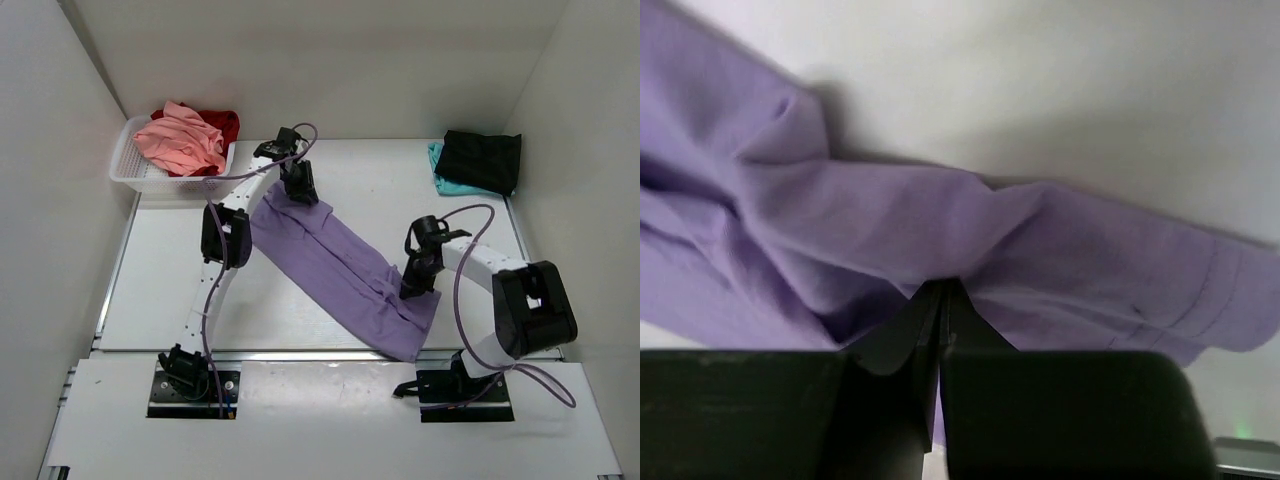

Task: Fold and stack the t-shirts
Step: Rotate the tshirt 90 degrees

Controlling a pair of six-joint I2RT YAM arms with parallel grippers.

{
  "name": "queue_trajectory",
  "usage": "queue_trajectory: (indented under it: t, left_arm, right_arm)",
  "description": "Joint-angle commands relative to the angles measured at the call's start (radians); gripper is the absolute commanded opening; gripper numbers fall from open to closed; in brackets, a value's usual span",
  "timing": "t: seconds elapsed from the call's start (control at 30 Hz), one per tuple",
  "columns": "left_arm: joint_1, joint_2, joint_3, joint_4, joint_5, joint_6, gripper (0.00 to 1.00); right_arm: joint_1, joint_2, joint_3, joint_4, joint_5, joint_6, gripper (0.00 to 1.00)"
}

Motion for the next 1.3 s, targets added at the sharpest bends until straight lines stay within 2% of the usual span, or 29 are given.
queue_trajectory:
  t: [0.0,0.1,0.2,0.33,0.43,0.53,0.63,0.67,0.77,0.83,0.87,0.9,0.97,1.03,1.13,1.27]
  left_arm:
    - [-0.009,-0.012,-0.121,0.062,0.121,-0.023,0.41]
    - [-0.015,0.067,0.004,0.079,0.176,-0.047,0.41]
    - [-0.012,0.131,0.06,0.127,0.241,-0.098,0.4]
    - [0.001,0.076,-0.024,0.26,0.253,-0.145,0.4]
    - [0.017,0.077,0.031,0.309,0.284,-0.182,0.39]
    - [0.022,0.03,0.088,0.351,0.293,-0.199,0.4]
    - [0.024,-0.109,0.016,0.365,0.261,-0.167,0.43]
    - [0.025,-0.168,-0.01,0.356,0.243,-0.153,0.42]
    - [0.039,-0.338,-0.225,0.351,0.226,-0.127,0.43]
    - [0.047,-0.433,-0.439,0.363,0.201,-0.118,0.43]
    - [0.051,-0.482,-0.487,0.369,0.175,-0.106,0.44]
    - [0.059,-0.524,-0.583,0.378,0.157,-0.101,0.44]
    - [0.06,-0.544,-0.683,0.357,0.123,-0.083,0.44]
    - [0.059,-0.527,-0.719,0.31,0.095,-0.049,0.45]
    - [0.047,-0.451,-0.692,0.268,0.066,-0.029,0.46]
    - [0.028,-0.307,-0.545,0.207,0.045,-0.032,0.46]
  right_arm:
    - [0.079,-0.092,-0.088,0.058,-0.008,0.192,0.0]
    - [0.178,-0.135,-0.161,0.143,-0.042,0.298,0.0]
    - [0.305,-0.113,-0.192,0.199,-0.074,0.357,0.0]
    - [0.439,-0.023,-0.157,0.25,-0.16,0.363,0.0]
    - [0.502,0.034,-0.077,0.229,-0.165,0.316,0.0]
    - [0.525,0.034,0.001,0.206,-0.116,0.276,0.0]
    - [0.553,-0.001,0.074,0.163,0.005,0.218,0.0]
    - [0.561,-0.009,0.104,0.164,0.033,0.178,0.0]
    - [0.55,-0.026,0.156,0.158,0.078,0.089,0.0]
    - [0.523,-0.015,0.168,0.16,0.078,0.048,0.0]
    - [0.496,-0.008,0.167,0.154,0.076,0.002,0.0]
    - [0.486,-0.004,0.17,0.155,0.087,-0.025,0.0]
    - [0.446,0.011,0.147,0.181,0.075,-0.095,0.0]
    - [0.424,0.02,0.121,0.195,0.067,-0.143,0.0]
    - [0.4,0.026,0.105,0.181,0.093,-0.167,0.0]
    - [0.377,-0.032,0.049,0.183,0.084,-0.163,0.0]
